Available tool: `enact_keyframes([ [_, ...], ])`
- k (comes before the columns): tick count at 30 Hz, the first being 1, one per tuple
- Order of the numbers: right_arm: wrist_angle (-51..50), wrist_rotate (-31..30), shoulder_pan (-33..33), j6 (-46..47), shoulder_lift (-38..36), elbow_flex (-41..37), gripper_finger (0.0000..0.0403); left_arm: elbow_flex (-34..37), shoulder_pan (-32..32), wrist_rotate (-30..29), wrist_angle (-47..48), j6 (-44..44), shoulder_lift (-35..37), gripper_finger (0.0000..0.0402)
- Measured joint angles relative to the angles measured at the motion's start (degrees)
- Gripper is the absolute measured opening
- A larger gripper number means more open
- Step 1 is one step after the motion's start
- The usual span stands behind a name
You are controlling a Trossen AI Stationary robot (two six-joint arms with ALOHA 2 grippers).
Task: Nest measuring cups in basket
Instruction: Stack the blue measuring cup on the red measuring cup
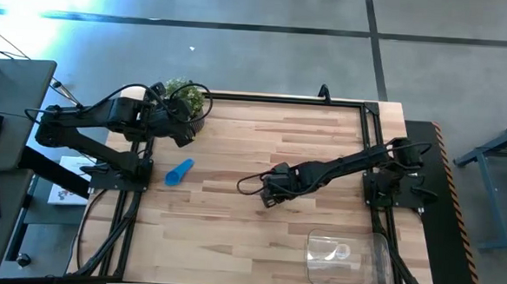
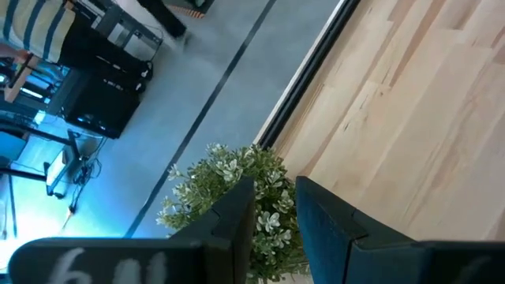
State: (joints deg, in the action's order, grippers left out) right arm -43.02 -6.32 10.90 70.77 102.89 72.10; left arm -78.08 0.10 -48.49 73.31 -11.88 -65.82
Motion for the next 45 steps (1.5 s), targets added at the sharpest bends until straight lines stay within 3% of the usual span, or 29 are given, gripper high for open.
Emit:
enact_keyframes([
  [6,-3.76,-1.61,0.13,0.90,-0.43,3.87,0.0103,0.00,0.00,5.89,0.12,-2.81,0.00,0.0085],
  [12,-15.28,-11.46,-0.06,-1.74,-0.44,13.55,0.0103,0.00,0.00,14.47,0.21,-7.43,0.00,0.0085],
  [16,-24.99,-17.46,-1.49,-6.53,-0.46,21.70,0.0103,0.00,0.00,17.49,0.57,-14.27,0.00,0.0085],
  [22,-37.21,-21.38,-5.82,-18.37,-0.50,34.75,0.0103,0.00,0.00,22.08,2.49,-30.81,0.00,0.0085],
  [30,-44.86,-17.71,-13.92,-40.16,-0.55,48.93,0.0103,0.00,-0.02,27.20,7.18,-51.59,0.00,0.0085],
  [35,-46.98,-16.82,-18.91,-51.44,-0.59,53.08,0.0103,0.00,-0.04,27.34,11.83,-55.36,0.00,0.0085],
  [45,-47.03,-4.79,-29.36,-67.92,-0.65,52.68,0.0103,0.00,-1.19,29.11,14.14,-59.08,-1.91,0.0085],
])
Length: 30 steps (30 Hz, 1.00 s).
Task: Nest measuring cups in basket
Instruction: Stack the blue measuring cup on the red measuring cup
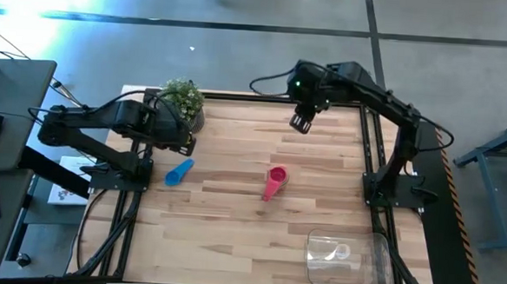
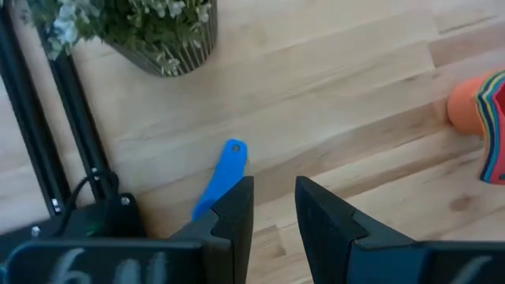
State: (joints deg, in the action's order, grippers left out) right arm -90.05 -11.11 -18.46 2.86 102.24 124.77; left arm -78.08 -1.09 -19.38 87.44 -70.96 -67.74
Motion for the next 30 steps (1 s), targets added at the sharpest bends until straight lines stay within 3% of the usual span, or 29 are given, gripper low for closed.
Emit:
enact_keyframes([
  [9,0.03,4.73,-5.11,-6.22,0.11,0.00,0.0103,2.03,-1.87,0.15,1.47,-2.04,-6.02,0.0085],
  [21,0.03,6.05,-5.28,-9.34,0.11,-0.02,0.0103,19.96,-1.96,8.64,0.30,-2.15,-7.08,0.0085],
  [30,0.38,6.03,-5.26,-8.78,0.11,-0.02,0.0103,30.93,-1.94,12.94,-11.53,-0.39,-7.05,0.0085],
])
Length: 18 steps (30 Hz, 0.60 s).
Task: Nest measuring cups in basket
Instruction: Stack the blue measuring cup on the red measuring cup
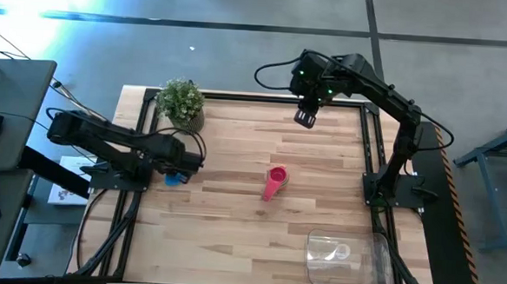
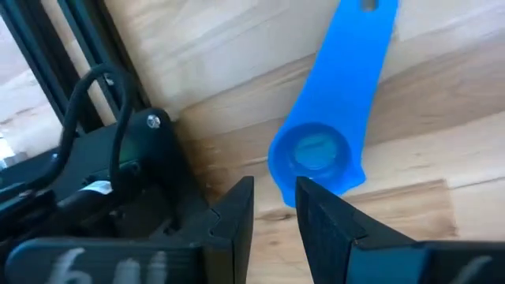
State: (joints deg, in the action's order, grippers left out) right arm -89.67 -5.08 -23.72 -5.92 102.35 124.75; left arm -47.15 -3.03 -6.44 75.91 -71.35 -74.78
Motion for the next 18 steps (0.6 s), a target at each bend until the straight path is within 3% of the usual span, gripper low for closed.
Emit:
enact_keyframes([
  [7,0.40,-0.01,0.02,2.17,0.02,0.00,0.0103,5.89,0.00,0.39,-3.93,-1.46,0.00,0.0085],
  [18,0.90,-0.04,0.02,4.37,0.04,0.00,0.0103,6.46,0.00,0.75,-6.22,-0.02,-0.33,0.0085],
])
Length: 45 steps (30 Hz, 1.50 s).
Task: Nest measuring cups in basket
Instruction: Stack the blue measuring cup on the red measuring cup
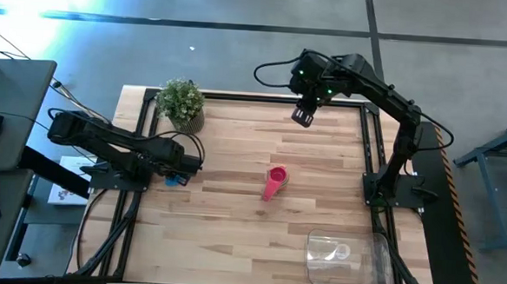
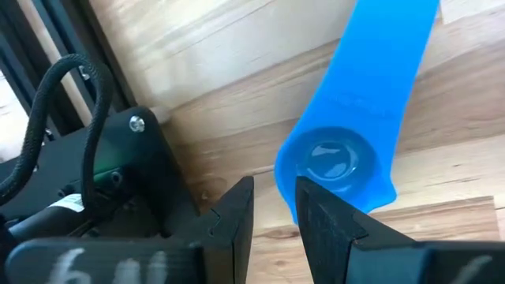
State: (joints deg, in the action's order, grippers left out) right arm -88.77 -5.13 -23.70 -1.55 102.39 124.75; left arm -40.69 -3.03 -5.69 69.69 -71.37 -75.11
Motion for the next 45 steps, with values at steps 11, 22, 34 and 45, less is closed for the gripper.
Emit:
enact_keyframes([
  [11,0.25,-0.02,0.00,0.08,0.00,-0.02,0.0103,1.22,0.83,0.70,-4.16,0.58,-1.26,0.0085],
  [22,0.26,-0.13,0.00,-0.38,0.00,-0.04,0.0103,4.47,3.20,4.14,-8.95,2.63,-4.57,0.0085],
  [34,0.24,0.06,0.00,-0.34,0.00,-0.04,0.0103,4.82,3.41,4.20,-11.01,2.68,-5.61,0.0016],
  [45,0.18,0.07,0.15,2.96,0.00,-0.04,0.0103,2.22,3.39,2.66,-11.15,12.22,-5.62,0.0005],
])
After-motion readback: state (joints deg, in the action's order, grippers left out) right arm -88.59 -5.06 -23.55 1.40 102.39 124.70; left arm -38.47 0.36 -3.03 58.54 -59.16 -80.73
